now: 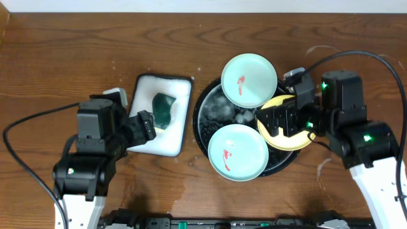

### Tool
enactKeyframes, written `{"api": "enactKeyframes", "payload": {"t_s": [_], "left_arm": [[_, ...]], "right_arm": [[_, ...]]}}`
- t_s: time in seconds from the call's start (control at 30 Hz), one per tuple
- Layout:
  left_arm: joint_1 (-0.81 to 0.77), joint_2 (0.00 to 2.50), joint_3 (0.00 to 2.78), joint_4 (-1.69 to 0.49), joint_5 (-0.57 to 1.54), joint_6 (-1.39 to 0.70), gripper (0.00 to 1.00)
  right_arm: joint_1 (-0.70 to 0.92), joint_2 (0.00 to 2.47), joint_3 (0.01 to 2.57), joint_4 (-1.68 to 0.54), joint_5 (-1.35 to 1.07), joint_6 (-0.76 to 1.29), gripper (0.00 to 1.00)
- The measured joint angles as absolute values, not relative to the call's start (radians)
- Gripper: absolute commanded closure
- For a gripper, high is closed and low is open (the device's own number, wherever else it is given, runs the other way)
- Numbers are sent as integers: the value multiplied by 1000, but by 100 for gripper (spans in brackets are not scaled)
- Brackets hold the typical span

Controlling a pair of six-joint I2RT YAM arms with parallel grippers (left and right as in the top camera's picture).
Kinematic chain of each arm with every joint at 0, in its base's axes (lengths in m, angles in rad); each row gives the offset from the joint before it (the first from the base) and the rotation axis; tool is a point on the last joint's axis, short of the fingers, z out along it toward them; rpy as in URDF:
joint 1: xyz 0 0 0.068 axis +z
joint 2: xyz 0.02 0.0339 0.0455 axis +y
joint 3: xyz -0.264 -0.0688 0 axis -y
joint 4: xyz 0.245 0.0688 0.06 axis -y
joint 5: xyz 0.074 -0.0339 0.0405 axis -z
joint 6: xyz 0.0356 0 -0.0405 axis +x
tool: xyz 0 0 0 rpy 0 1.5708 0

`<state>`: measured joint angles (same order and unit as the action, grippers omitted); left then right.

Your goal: Clean dirty plates on tray and stack at the side

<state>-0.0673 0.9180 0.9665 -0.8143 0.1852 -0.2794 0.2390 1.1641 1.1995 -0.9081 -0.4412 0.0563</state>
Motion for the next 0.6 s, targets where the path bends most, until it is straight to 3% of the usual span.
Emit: {"api": "enactKeyframes", "payload": {"t_s": [0.6], "left_arm": [[-67,933,966,-827,204,-279,18]], "right_arm": [[239,1221,1243,-999,-330,85,11]]}}
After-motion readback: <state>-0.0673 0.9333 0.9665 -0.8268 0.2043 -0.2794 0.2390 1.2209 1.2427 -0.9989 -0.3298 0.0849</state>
